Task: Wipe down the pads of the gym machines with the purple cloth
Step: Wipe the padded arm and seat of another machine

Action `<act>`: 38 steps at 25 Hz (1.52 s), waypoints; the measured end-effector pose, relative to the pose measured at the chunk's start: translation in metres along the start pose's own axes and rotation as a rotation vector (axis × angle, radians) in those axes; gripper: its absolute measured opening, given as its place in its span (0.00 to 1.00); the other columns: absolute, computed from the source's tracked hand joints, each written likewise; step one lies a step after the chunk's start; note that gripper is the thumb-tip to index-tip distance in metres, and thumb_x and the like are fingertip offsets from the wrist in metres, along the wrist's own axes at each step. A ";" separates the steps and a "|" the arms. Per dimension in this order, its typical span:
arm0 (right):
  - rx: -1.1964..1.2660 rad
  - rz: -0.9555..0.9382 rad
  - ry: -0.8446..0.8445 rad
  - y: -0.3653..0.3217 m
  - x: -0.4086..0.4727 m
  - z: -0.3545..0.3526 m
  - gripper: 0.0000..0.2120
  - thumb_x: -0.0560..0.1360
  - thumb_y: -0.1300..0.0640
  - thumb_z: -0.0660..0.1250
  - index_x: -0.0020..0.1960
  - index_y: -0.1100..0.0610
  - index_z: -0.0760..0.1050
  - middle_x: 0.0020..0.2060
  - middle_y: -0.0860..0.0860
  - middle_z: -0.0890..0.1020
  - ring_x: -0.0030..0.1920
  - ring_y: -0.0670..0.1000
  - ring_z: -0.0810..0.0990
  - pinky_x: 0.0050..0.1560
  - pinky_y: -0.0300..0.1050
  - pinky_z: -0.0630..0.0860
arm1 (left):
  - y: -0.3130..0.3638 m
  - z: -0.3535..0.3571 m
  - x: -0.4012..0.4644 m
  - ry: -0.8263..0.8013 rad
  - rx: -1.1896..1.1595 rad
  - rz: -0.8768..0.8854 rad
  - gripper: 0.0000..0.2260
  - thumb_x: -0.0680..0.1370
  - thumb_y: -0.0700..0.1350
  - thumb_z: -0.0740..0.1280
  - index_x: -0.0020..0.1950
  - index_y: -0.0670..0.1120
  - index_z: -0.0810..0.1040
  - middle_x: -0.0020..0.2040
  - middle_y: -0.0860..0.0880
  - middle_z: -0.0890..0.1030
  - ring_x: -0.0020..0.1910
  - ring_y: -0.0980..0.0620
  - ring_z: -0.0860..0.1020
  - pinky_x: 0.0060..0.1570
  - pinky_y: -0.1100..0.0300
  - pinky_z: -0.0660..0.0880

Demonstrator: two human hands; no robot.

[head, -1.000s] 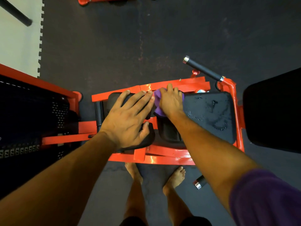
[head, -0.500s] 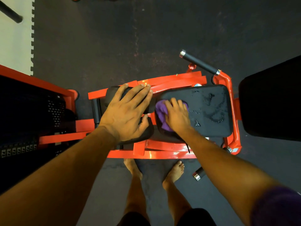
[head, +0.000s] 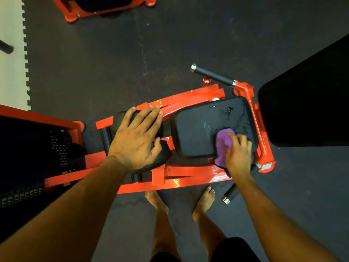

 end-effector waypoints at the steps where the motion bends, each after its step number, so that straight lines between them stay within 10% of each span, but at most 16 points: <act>1: -0.046 0.058 0.011 0.016 0.007 -0.002 0.19 0.74 0.62 0.61 0.64 0.57 0.74 0.57 0.60 0.75 0.53 0.66 0.74 0.52 0.62 0.72 | 0.000 -0.001 0.002 0.003 -0.001 0.003 0.31 0.77 0.53 0.59 0.78 0.39 0.70 0.78 0.41 0.70 0.78 0.41 0.67 0.76 0.36 0.60; 8: -0.194 0.298 -0.091 -0.004 0.033 0.025 0.26 0.78 0.41 0.62 0.68 0.58 0.68 0.60 0.60 0.73 0.58 0.66 0.73 0.55 0.64 0.71 | 0.000 0.003 0.000 -0.015 0.021 0.018 0.32 0.77 0.52 0.59 0.79 0.39 0.68 0.80 0.41 0.67 0.79 0.41 0.64 0.77 0.37 0.59; 11: -0.184 0.084 -0.117 -0.058 0.006 0.033 0.27 0.73 0.50 0.72 0.68 0.56 0.70 0.56 0.57 0.75 0.50 0.63 0.74 0.48 0.58 0.72 | 0.000 0.002 0.000 -0.018 0.020 0.012 0.32 0.78 0.52 0.58 0.79 0.39 0.67 0.81 0.41 0.65 0.80 0.42 0.63 0.77 0.37 0.58; 15: -0.190 -0.305 -0.368 -0.047 -0.025 0.042 0.53 0.45 0.51 0.85 0.68 0.53 0.72 0.55 0.55 0.75 0.46 0.60 0.73 0.41 0.54 0.71 | 0.001 0.000 0.001 -0.011 -0.007 0.023 0.31 0.79 0.50 0.57 0.80 0.38 0.65 0.81 0.40 0.63 0.82 0.44 0.60 0.78 0.39 0.58; 21: -0.125 0.120 -0.120 0.002 0.063 0.023 0.18 0.79 0.58 0.64 0.67 0.59 0.71 0.58 0.64 0.72 0.54 0.67 0.73 0.51 0.63 0.73 | -0.001 0.003 0.000 -0.010 -0.023 0.031 0.30 0.81 0.50 0.55 0.81 0.38 0.64 0.82 0.40 0.63 0.82 0.44 0.59 0.79 0.40 0.57; 29: -0.004 -0.257 -0.328 -0.028 0.010 0.017 0.24 0.76 0.62 0.70 0.71 0.55 0.73 0.58 0.57 0.74 0.52 0.62 0.73 0.46 0.61 0.78 | -0.001 0.003 -0.001 -0.011 -0.033 0.026 0.29 0.81 0.50 0.54 0.80 0.38 0.65 0.81 0.40 0.64 0.82 0.43 0.60 0.79 0.40 0.58; 38: -0.139 -0.652 -0.107 -0.168 0.068 0.061 0.26 0.77 0.51 0.62 0.75 0.49 0.69 0.67 0.52 0.75 0.63 0.60 0.73 0.63 0.60 0.70 | 0.000 0.005 -0.001 -0.020 -0.033 0.039 0.29 0.81 0.50 0.54 0.80 0.38 0.65 0.82 0.40 0.63 0.82 0.43 0.59 0.78 0.39 0.59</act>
Point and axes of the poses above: each hand's wrist, its own x-axis towards the middle knuckle, its own z-axis out of the palm, y = z × x, the point moved 8 cm from there along x, towards the middle knuckle
